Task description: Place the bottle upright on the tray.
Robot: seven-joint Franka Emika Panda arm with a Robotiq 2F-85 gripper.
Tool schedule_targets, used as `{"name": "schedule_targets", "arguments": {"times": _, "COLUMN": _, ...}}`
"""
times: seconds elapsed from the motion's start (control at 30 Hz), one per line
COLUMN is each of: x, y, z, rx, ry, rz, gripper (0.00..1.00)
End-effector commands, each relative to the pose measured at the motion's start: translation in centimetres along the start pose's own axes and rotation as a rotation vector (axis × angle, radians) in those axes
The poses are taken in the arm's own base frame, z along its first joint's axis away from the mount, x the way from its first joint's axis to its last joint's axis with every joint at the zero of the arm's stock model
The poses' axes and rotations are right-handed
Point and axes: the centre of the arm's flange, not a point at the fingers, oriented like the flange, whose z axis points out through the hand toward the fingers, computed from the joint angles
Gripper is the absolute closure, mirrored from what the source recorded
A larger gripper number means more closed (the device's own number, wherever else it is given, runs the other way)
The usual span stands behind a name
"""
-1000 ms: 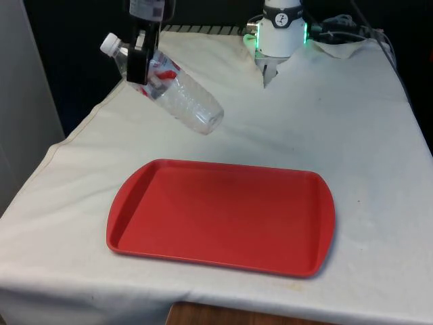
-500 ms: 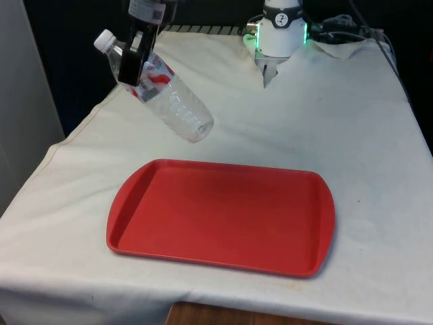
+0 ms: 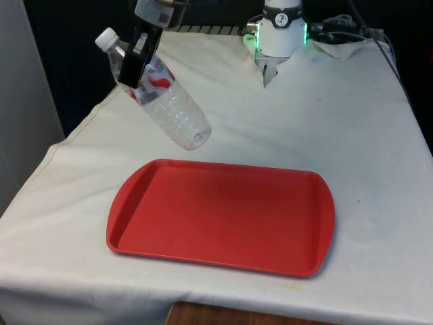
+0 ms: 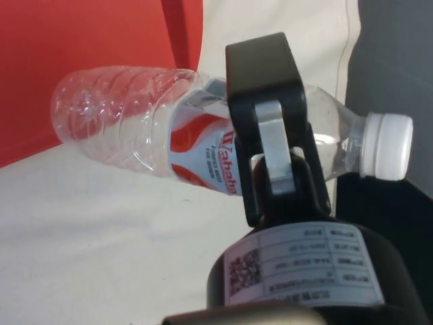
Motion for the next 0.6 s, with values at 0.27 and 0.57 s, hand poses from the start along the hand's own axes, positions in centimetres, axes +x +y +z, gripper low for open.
{"name": "schedule_targets", "arguments": {"times": 0.27, "x": -2.0, "y": -0.9, "z": -1.2, "rx": 0.02, "ry": 0.045, "rz": 0.014, "gripper": 0.93}}
{"name": "schedule_targets", "arguments": {"times": 0.57, "x": -3.6, "y": -1.3, "z": -1.6, "rx": 0.024, "ry": 0.081, "rz": 0.009, "gripper": 0.93}}
